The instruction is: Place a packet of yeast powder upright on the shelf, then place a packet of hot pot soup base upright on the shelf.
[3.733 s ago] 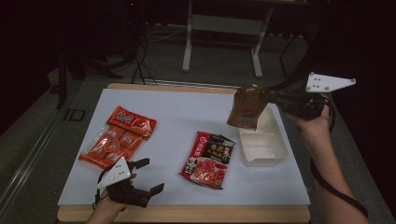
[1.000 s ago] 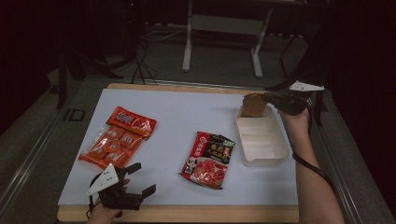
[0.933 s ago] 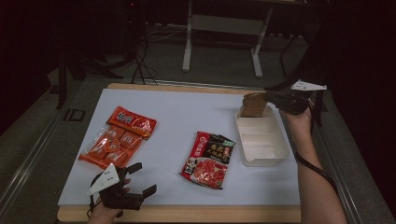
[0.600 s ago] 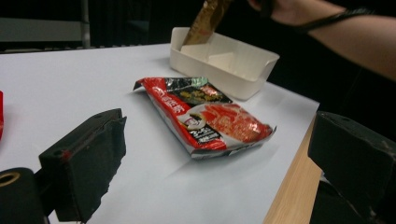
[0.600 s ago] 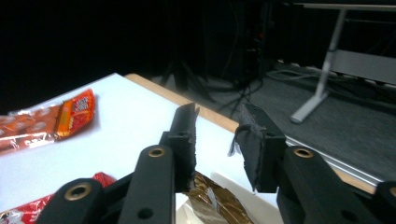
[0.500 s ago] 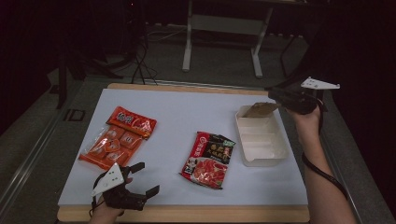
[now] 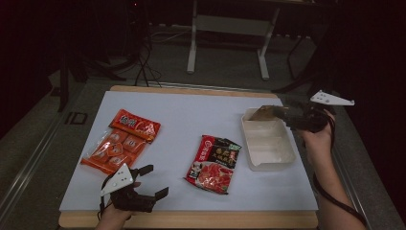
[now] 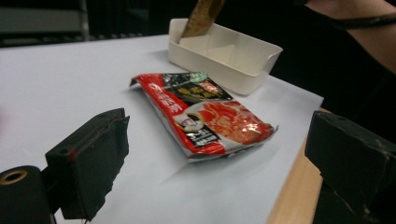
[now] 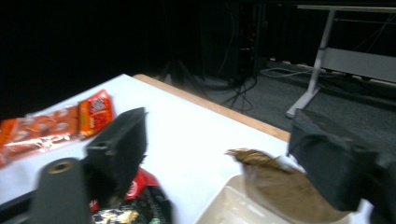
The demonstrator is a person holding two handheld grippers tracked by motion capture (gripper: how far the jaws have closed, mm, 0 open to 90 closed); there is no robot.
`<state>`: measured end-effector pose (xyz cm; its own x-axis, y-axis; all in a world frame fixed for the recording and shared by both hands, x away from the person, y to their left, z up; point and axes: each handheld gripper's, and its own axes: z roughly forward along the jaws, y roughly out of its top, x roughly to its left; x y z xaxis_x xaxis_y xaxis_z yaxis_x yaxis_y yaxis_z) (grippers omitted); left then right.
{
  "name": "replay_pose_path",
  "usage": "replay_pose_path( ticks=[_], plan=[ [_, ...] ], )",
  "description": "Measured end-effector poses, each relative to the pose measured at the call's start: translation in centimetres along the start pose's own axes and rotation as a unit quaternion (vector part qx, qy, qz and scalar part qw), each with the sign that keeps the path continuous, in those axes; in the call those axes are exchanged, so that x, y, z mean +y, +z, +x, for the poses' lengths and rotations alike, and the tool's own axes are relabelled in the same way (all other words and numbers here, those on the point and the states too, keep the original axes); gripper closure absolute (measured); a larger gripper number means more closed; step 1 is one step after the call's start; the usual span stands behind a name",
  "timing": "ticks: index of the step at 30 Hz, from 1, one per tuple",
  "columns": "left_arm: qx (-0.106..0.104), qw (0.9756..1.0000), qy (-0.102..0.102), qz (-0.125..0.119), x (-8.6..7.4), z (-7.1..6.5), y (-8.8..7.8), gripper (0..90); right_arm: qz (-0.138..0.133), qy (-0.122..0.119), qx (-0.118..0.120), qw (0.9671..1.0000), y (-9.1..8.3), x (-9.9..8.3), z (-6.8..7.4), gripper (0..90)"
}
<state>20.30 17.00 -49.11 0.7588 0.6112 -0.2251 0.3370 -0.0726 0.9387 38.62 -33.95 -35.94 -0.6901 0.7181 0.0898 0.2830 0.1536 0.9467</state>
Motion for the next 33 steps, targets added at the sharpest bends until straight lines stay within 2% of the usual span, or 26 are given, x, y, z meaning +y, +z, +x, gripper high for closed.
replay_pose_path(
  ticks=[1,2,3,7,10,12,13,14,16,21,24,25,29,33],
  plan=[
    [0.000,1.0000,0.000,0.000,0.0,0.0,0.0,6.8,0.000,0.000,0.000,1.0000,0.0,0.0,0.0,16.4],
    [-0.007,0.9998,-0.008,0.013,0.4,-0.1,0.1,6.8,-0.003,0.002,0.003,1.0000,-0.2,-0.2,0.3,13.4],
    [-0.008,0.9998,-0.006,0.014,0.4,-0.1,0.2,6.9,-0.015,-0.004,0.003,0.9999,-0.9,-0.8,1.5,13.3],
    [-0.004,0.9997,0.000,0.024,0.8,-0.5,0.3,6.8,-0.029,0.001,0.015,0.9995,-2.1,-1.7,3.1,13.1],
    [-0.012,0.9995,0.003,0.030,1.3,-0.6,0.5,6.9,-0.022,-0.020,0.014,0.9995,-2.8,-2.2,4.5,14.0],
    [-0.024,0.9993,0.005,0.028,1.6,-0.6,0.5,6.8,-0.020,-0.020,0.025,0.9993,-3.3,-2.7,5.6,14.2],
    [-0.027,0.9992,0.009,0.029,1.7,-0.7,0.5,6.8,-0.017,-0.022,0.022,0.9994,-3.5,-2.9,6.0,14.2],
    [-0.025,0.9990,0.018,0.032,1.9,-0.8,0.6,6.9,-0.017,-0.024,0.020,0.9994,-3.7,-3.1,6.3,14.4],
    [-0.029,0.9987,0.022,0.035,2.1,-1.1,0.8,6.9,-0.015,-0.023,0.023,0.9994,-4.1,-3.6,7.1,14.4],
    [-0.037,0.9982,0.025,0.041,2.5,-1.3,1.4,7.8,-0.018,-0.034,0.020,0.9991,-4.9,-4.6,9.0,14.4],
    [-0.037,0.9980,0.026,0.043,2.7,-1.4,1.6,7.8,-0.017,-0.039,0.023,0.9988,-5.1,-4.9,9.7,14.4],
    [-0.039,0.9978,0.030,0.045,3.0,-1.4,1.7,7.9,-0.020,-0.044,0.028,0.9984,-5.4,-5.2,10.3,14.4],
    [-0.044,0.9974,0.031,0.047,3.7,-1.3,2.3,9.9,-0.008,-0.039,0.032,0.9987,-5.7,-5.8,11.5,14.4],
    [-0.040,0.9974,0.035,0.049,4.4,-1.3,2.9,9.9,-0.018,-0.035,0.032,0.9987,-6.3,-6.6,12.7,13.1]
  ],
)
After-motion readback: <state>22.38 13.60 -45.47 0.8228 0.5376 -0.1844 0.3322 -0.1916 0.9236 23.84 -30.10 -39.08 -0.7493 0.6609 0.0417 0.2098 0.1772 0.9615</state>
